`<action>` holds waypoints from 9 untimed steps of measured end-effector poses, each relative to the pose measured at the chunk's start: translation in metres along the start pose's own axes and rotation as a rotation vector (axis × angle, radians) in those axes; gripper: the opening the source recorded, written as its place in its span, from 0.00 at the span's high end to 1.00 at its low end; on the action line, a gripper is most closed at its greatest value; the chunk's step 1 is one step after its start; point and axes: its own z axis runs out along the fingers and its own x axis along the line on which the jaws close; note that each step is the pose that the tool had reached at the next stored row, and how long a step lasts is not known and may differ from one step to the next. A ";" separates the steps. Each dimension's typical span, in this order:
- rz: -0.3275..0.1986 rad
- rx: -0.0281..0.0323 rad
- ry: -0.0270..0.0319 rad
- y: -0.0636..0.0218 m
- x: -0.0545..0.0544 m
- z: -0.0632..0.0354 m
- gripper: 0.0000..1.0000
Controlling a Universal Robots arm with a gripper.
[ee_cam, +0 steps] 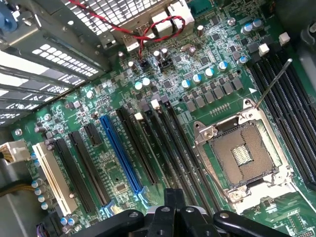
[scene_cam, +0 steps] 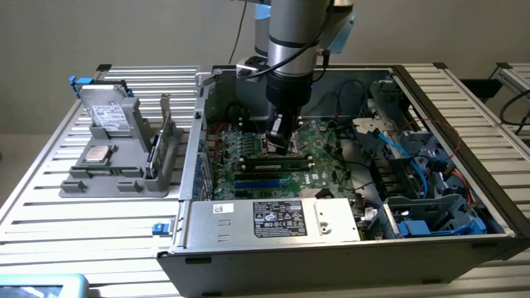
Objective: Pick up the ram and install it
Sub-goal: 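Press down the ram until it locks into place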
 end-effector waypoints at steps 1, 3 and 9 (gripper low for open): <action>0.012 -0.0014 0.0002 0.0000 0.000 0.0000 0.89; 0.039 -0.0042 0.0006 0.0000 0.000 0.0000 0.89; 0.121 -0.0133 0.0019 0.0000 0.000 0.0000 0.89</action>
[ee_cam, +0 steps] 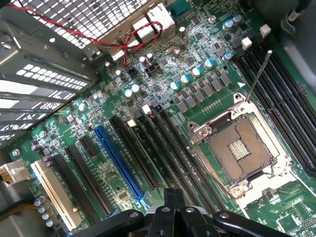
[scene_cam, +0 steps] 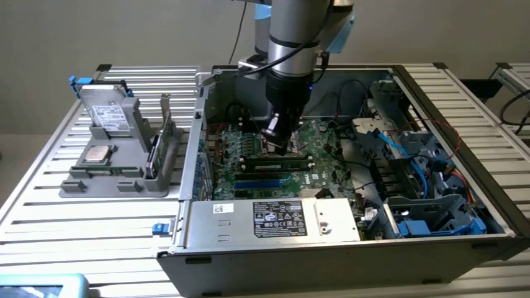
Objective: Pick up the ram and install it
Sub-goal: 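Press down the ram until it locks into place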
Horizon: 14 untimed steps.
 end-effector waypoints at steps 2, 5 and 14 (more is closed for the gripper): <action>0.028 -0.0031 0.0005 0.0000 0.000 0.0000 0.89; 0.069 -0.0073 0.0015 0.0000 0.000 0.0000 0.89; 0.175 -0.0178 0.0044 0.0000 0.000 -0.0001 0.89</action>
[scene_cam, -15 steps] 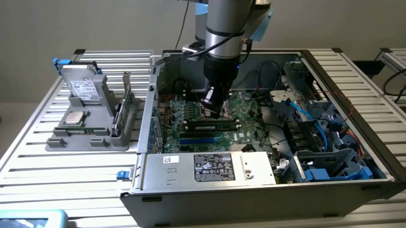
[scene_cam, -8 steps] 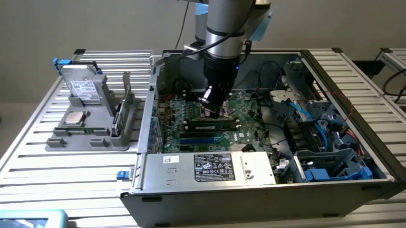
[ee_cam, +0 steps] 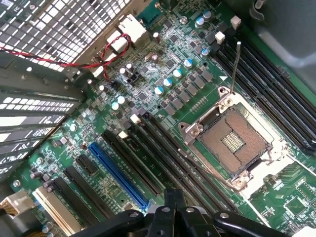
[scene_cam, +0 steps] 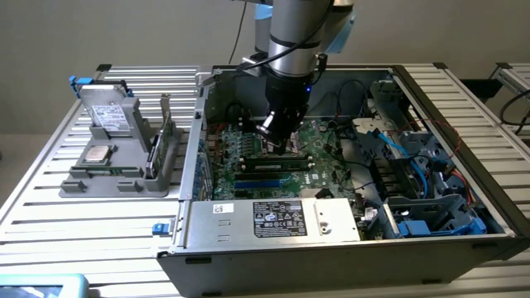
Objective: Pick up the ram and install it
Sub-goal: 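Press down the ram until it locks into place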
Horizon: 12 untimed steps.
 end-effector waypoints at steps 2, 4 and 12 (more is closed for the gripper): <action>0.021 -0.0020 0.0004 0.0000 0.000 0.0000 0.89; 0.044 -0.0040 0.0008 0.0000 0.000 -0.0001 0.89; 0.126 -0.0114 0.0021 0.0000 0.000 -0.0003 0.89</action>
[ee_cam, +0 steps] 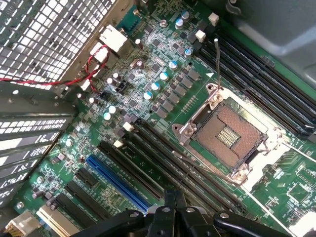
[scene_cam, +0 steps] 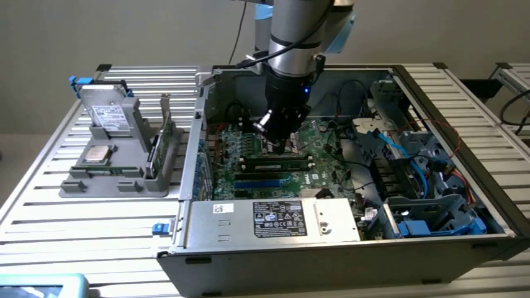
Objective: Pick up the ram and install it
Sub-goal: 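Press down the ram until it locks into place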
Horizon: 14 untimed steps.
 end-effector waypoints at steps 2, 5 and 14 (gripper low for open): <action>0.016 -0.0007 -0.0006 0.0000 0.000 -0.0002 0.89; 0.038 0.0011 -0.0047 -0.0001 0.000 -0.0005 0.89; 0.113 0.0096 -0.0217 0.0000 0.000 -0.0010 0.89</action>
